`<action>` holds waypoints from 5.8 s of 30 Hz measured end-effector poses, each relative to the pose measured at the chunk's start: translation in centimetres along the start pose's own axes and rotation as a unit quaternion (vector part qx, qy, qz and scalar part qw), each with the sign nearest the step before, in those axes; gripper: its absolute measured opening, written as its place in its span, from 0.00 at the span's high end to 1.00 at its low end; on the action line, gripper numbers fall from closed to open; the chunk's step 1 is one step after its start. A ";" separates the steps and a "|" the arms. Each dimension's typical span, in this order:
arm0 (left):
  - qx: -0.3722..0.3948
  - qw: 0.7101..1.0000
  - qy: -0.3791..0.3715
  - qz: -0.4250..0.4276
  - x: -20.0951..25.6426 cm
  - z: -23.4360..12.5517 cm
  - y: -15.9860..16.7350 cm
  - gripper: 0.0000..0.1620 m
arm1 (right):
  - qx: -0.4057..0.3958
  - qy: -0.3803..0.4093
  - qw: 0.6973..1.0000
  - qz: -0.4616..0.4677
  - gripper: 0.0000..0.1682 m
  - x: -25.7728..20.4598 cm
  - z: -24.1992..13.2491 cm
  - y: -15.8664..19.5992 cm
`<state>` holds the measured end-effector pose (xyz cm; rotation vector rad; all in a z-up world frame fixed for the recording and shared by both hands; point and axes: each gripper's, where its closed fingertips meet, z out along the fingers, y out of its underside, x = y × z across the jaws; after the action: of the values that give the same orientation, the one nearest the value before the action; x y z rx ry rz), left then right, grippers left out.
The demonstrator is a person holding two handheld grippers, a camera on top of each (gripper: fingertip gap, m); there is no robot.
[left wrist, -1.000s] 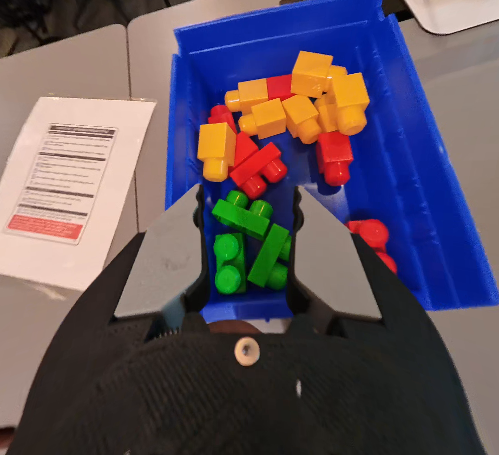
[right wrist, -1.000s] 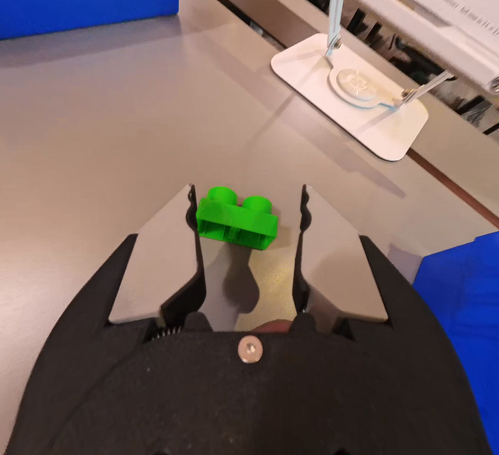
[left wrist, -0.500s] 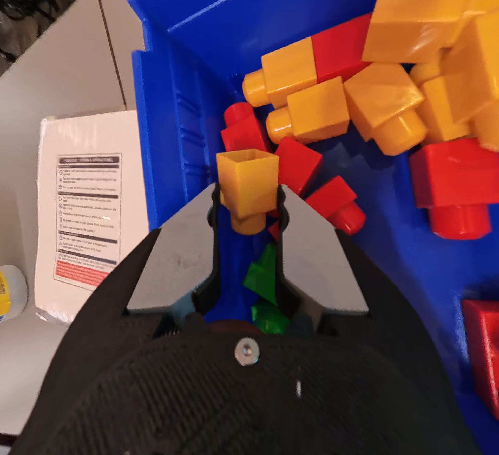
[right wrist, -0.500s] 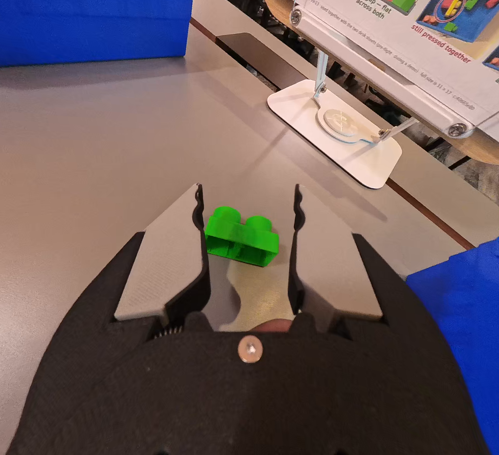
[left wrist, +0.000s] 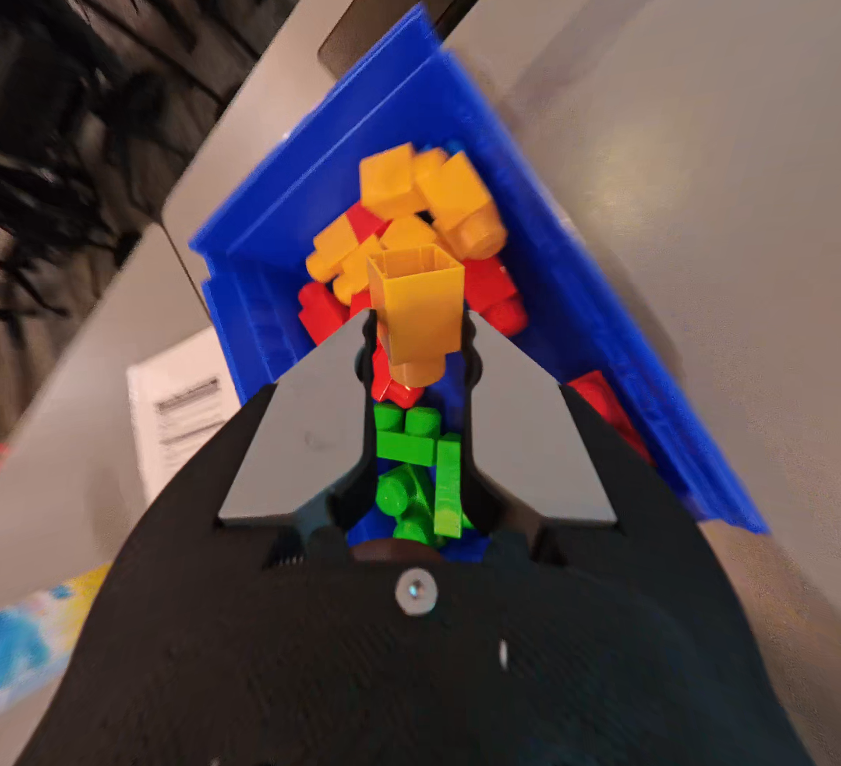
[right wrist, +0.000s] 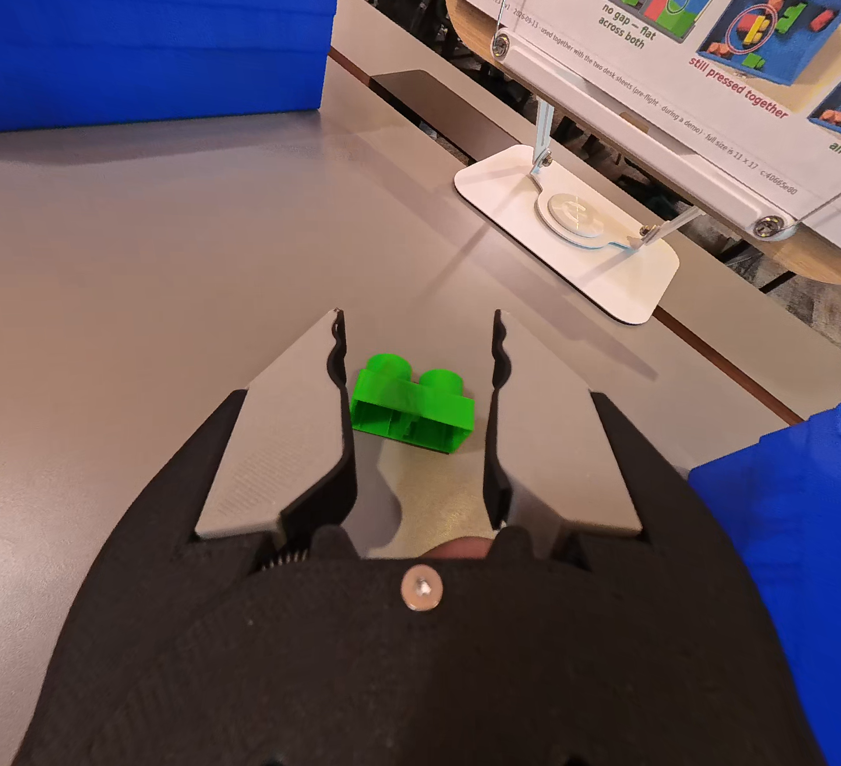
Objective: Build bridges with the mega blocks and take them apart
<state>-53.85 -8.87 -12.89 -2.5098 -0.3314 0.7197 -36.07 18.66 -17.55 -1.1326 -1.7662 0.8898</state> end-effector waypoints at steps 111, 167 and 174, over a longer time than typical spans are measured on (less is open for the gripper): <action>-0.198 0.883 0.053 0.422 17.7 1.4 -3.0 0.80 | 0.000 -0.055 0.998 0.037 0.64 -0.8 -0.1 0.0; 0.236 0.951 0.190 -0.068 22.2 3.3 -12.4 0.79 | 0.043 -0.257 0.937 0.234 0.64 -4.8 -1.5 -2.6; 0.328 0.926 0.184 -0.014 24.6 0.7 -13.0 0.79 | 0.052 -0.316 0.900 0.297 0.70 -6.3 -1.8 -3.6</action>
<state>-34.98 11.15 -17.00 -1.9284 0.0169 0.2621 -34.12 11.81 -15.38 -1.4475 -1.8429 1.8696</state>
